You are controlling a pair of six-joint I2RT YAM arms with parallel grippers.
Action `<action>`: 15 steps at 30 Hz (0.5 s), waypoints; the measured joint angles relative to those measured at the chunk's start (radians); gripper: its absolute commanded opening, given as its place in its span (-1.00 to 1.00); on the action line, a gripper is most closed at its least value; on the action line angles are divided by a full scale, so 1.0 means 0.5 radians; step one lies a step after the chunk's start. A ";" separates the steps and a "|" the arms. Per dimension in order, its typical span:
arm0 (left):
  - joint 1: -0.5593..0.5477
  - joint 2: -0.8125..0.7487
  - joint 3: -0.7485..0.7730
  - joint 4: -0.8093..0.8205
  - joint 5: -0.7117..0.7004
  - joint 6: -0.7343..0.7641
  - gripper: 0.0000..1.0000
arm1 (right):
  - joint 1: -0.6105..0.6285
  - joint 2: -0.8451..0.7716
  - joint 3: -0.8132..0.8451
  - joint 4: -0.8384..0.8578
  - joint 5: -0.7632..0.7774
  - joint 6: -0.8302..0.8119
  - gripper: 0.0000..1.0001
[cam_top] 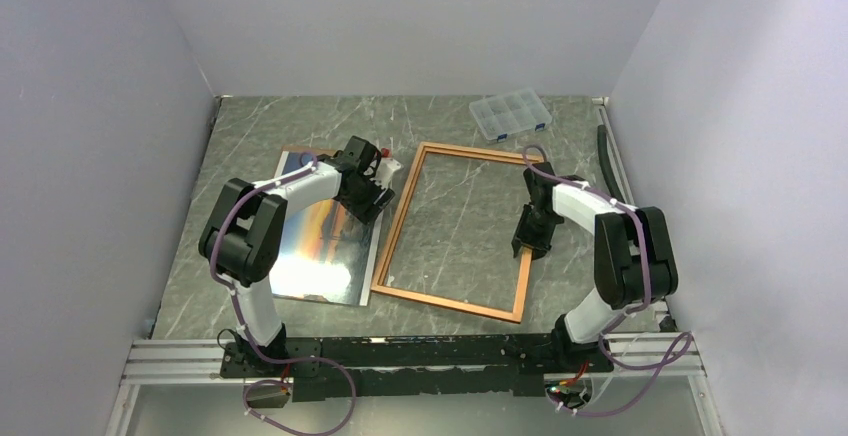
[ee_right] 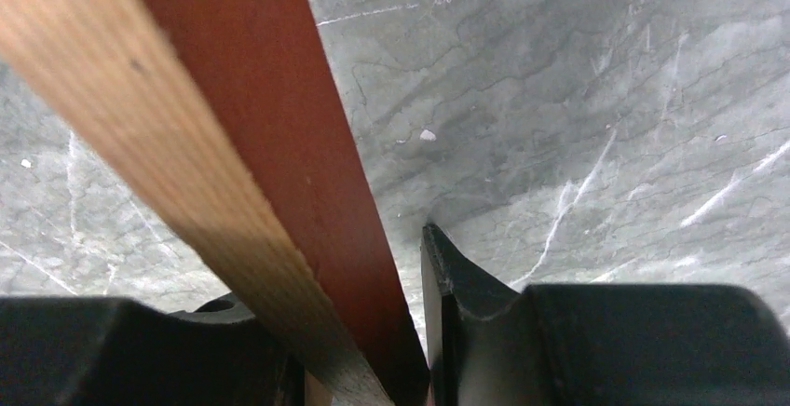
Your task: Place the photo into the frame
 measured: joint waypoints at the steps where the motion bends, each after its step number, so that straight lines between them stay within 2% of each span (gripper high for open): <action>1: 0.000 0.002 0.000 0.007 0.000 0.003 0.37 | 0.000 0.017 0.016 -0.010 0.010 0.001 -0.23; 4: 0.000 0.004 0.000 0.020 0.001 0.005 0.37 | 0.002 0.077 0.072 -0.047 0.025 0.027 0.18; 7: -0.004 0.011 0.000 0.032 0.001 0.005 0.37 | 0.002 0.138 0.146 -0.051 0.050 0.060 0.39; 10: -0.017 0.011 0.000 0.040 0.002 0.005 0.37 | 0.002 0.184 0.199 -0.054 0.098 0.077 0.46; 15: -0.049 0.011 0.000 0.043 0.002 0.005 0.37 | -0.008 0.221 0.256 -0.035 0.142 0.082 0.40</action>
